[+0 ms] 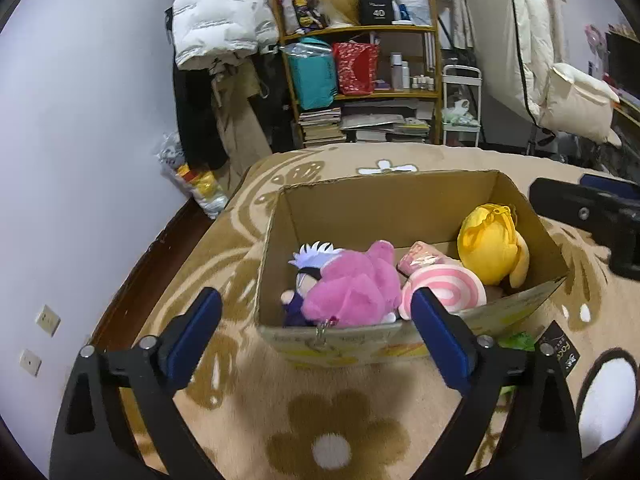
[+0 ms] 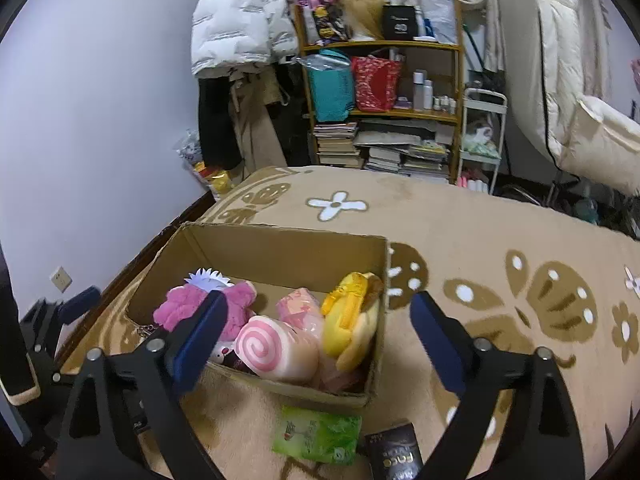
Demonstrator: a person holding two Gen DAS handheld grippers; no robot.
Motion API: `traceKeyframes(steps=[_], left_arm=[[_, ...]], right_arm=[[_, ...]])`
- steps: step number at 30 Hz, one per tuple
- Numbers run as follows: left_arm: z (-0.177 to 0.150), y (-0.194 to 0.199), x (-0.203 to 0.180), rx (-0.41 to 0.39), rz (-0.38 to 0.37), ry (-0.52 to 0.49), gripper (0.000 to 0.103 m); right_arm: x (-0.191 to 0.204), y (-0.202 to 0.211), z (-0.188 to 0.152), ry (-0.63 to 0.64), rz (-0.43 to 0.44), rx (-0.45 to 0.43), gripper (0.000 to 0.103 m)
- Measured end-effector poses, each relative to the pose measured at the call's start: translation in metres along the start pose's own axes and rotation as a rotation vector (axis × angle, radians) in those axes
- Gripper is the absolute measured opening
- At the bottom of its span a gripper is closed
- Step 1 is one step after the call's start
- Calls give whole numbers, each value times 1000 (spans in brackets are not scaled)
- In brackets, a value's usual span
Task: Organize soft objects
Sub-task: 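Lower both held items into the box and open both grippers, then move both grippers down to the green packet and black tissue box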
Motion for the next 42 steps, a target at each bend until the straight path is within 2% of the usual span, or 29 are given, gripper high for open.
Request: traceKeyframes(steps=[7,19,23,33,42], left_arm=[[-8,25,-2,5,28,1,100],[-16,61,-23,12,4,2,100],[-20,68,-35,11,19,-17,100],[-26,70,-60,43,-11,-52,100],[-33,54,-85,75,-34,-92,100]], right_arm=[[-16,27,-4,-52,2,-4,100],[-38,62,-28,-31,-69,27,100],[-45,66,-36,-39,-73,48,100],[-52,69,-55,-45,-50,107,100],[-64,52,-66,-75,-39,164,100]])
Point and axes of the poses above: each gripper's, at about its wrist camera, not at the fingertips, and y roughly against the way its jaws point, x to its left, z to its top, the point moved 1 cm from there along -y, roughly the way its jaws point, and after that the axes turned 7 degrees about x, right-handed, at the moved point
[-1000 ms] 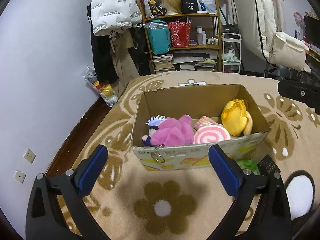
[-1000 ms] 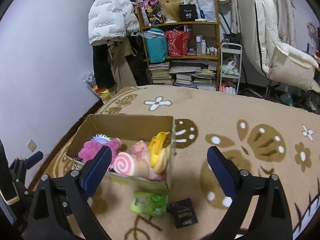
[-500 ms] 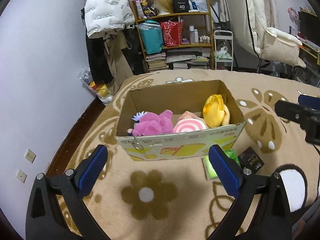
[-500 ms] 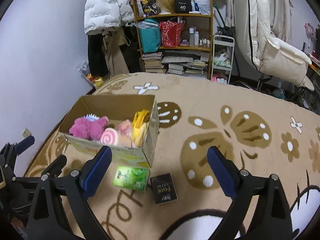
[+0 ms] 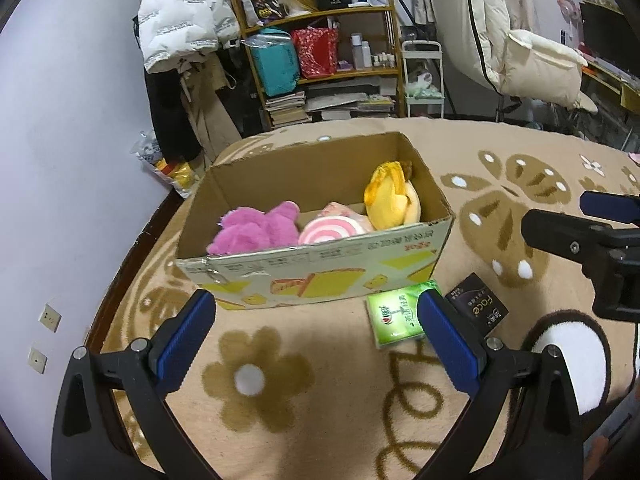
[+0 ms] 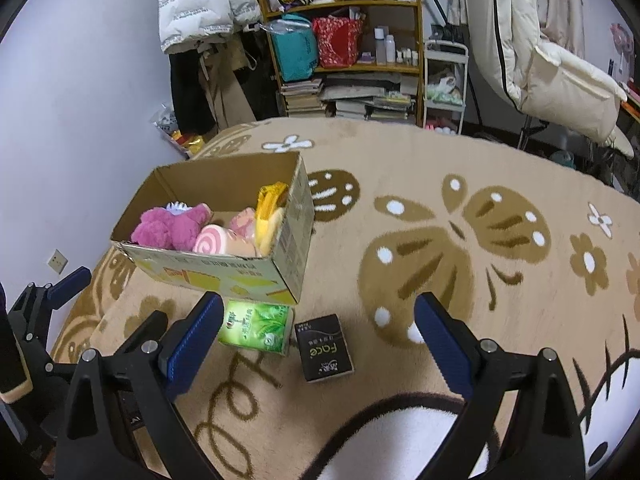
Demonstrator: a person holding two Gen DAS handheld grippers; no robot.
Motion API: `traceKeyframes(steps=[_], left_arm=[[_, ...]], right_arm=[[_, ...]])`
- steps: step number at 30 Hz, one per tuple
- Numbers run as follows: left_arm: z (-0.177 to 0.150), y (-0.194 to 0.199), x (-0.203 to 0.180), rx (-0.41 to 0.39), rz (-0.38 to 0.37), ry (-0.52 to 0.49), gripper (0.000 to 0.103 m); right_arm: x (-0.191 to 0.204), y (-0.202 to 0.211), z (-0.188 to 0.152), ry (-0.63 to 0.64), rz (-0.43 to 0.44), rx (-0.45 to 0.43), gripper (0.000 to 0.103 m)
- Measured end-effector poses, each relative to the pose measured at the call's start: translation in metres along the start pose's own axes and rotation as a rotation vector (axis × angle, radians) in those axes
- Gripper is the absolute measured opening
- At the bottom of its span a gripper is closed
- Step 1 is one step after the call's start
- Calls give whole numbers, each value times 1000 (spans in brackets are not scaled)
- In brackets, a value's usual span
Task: Organize soft objects
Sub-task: 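Move both grippers down to the green packet and black tissue box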
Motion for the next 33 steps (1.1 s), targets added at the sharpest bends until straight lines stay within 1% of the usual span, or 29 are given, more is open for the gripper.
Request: traceKeyframes(steps=[6,15,21,33], left_arm=[[0,-18,-10,30,-33,-3,100],[6,-43,-17,60,-81,0,100],[6,-59,-22,82,-103,-10,100],[0,-86,-35,125,-153,-37,100]], right_arm=[[-12,-18,-3,-41,3,48,100],[-24,-53,-8,-99,26,147,100],[-28,-70,-7,-124,56,200,92],[-32,-98,-7,-145,80,273,92]])
Point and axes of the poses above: each gripper's, at about its wrist camera, not at the fingertips, and y roughly against the way its jaws point, x to its left, z to its top, the point moved 1 cm from there along -y, roughly the way its jaws point, and after that the axes turned 7 degrees about x, right-handed, at the moved point
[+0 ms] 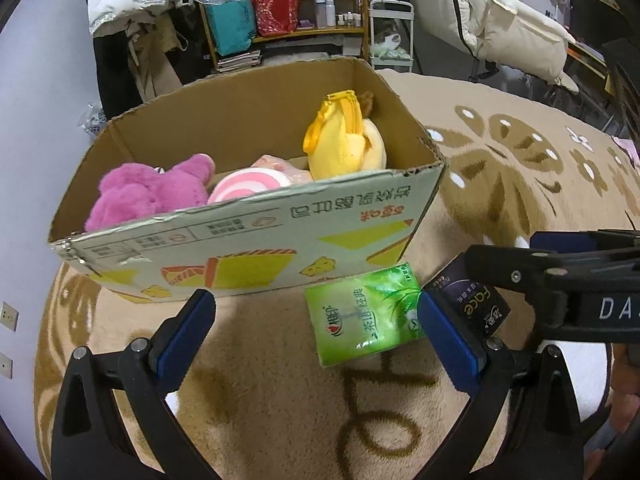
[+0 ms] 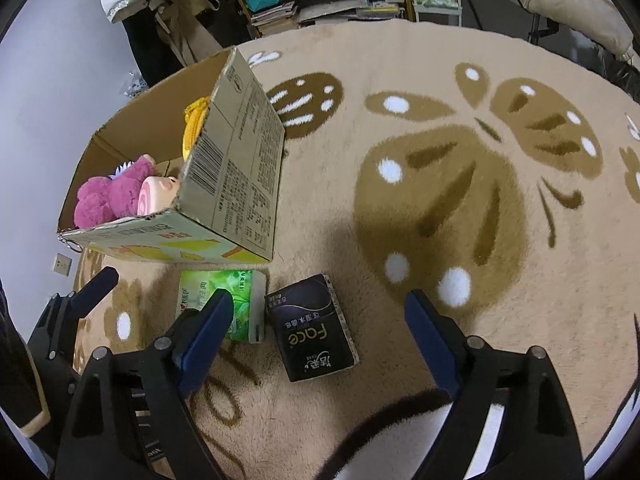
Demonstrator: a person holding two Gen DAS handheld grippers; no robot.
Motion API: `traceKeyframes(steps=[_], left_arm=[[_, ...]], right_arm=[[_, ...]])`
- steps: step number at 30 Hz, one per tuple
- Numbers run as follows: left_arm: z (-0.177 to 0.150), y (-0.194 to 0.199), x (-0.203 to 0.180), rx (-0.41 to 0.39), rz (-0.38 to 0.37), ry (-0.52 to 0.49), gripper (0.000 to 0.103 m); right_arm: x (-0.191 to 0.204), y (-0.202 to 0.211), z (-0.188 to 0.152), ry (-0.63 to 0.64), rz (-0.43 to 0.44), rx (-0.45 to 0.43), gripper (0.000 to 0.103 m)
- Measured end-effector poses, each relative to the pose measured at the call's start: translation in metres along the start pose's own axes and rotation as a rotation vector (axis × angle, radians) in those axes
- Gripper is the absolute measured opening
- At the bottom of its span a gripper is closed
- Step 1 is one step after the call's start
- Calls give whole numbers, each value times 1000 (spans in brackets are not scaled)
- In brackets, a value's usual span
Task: Organize soft objects
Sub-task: 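Move both grippers down to the green packet and black tissue box, then grasp the green tissue packet with the left gripper while the right grasps the black Face box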
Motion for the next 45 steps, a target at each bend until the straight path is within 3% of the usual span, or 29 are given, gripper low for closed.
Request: traceKeyframes(steps=[20,42,45], left_arm=[[-3,-34,-21,84,-60,-35,100],[-8,-54,-23,134,-44,-24,100],[-9,-53,-23,127,-49,-26,94]], right_arm=[[-8,-32,2,-45,32,108,92],[-7,-48,3,-49,15,153,92],[-6,-48,2,-47,12,154,92]])
Point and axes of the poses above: each gripper's, at about its wrist camera, not at the fingertips, and y roughly against the way its jaws point, x to its left, z to its top, the point moved 1 cm from there along -y, roughly the way its jaws point, and after that the axes turned 7 degrees about x, right-handed, at the moved point
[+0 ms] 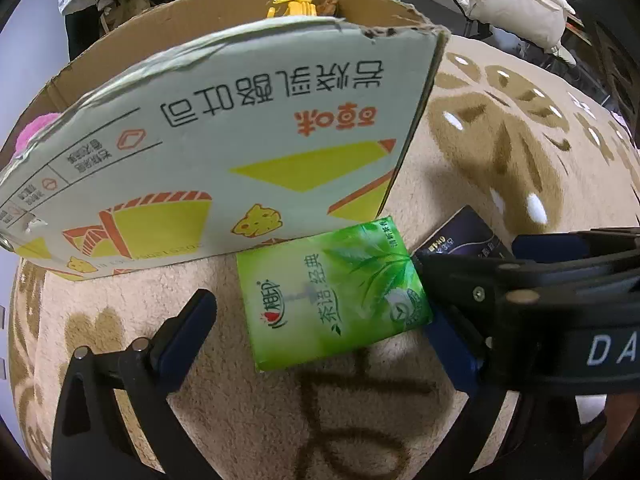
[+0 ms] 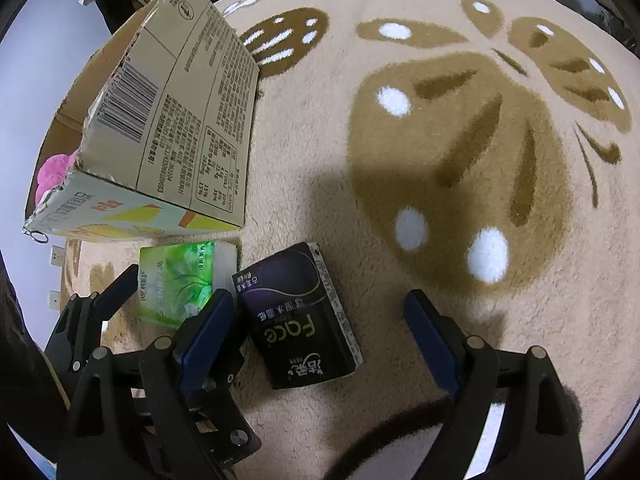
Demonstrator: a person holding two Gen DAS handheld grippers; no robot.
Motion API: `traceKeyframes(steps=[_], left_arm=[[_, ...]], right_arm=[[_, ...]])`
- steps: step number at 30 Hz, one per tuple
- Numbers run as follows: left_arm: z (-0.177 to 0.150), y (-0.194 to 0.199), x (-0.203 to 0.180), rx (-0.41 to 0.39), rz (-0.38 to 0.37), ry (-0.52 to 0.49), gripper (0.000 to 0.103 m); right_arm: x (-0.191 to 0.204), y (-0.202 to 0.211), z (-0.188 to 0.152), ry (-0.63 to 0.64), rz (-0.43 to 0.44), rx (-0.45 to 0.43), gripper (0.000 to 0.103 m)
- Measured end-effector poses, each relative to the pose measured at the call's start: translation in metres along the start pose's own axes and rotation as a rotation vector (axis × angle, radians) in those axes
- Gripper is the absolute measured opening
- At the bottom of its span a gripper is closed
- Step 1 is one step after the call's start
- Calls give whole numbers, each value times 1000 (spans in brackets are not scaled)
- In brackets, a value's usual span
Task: Organize soft objects
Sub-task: 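Grasp the green tissue packet with the left gripper while the right grasps the black Face box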
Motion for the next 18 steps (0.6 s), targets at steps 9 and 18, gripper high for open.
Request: traceKeyframes(steps=[9,18], left_arm=[[-6,3,-1,-9,-18,3,79],[-18,15,9,-20,47,42,79]], right_arm=[[1,-4,3,2,-4,2,92],[10,-14,1,56,-63,8,92]])
Point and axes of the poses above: each gripper's, at about its wrist camera, not at the fingertips, and y roughly against the way its jaws point, x to its left, z to its top, the point moved 1 cm from there along -y, roughly the way its jaws point, and after that the axes turned 7 degrees about x, right-handed, at the moved point
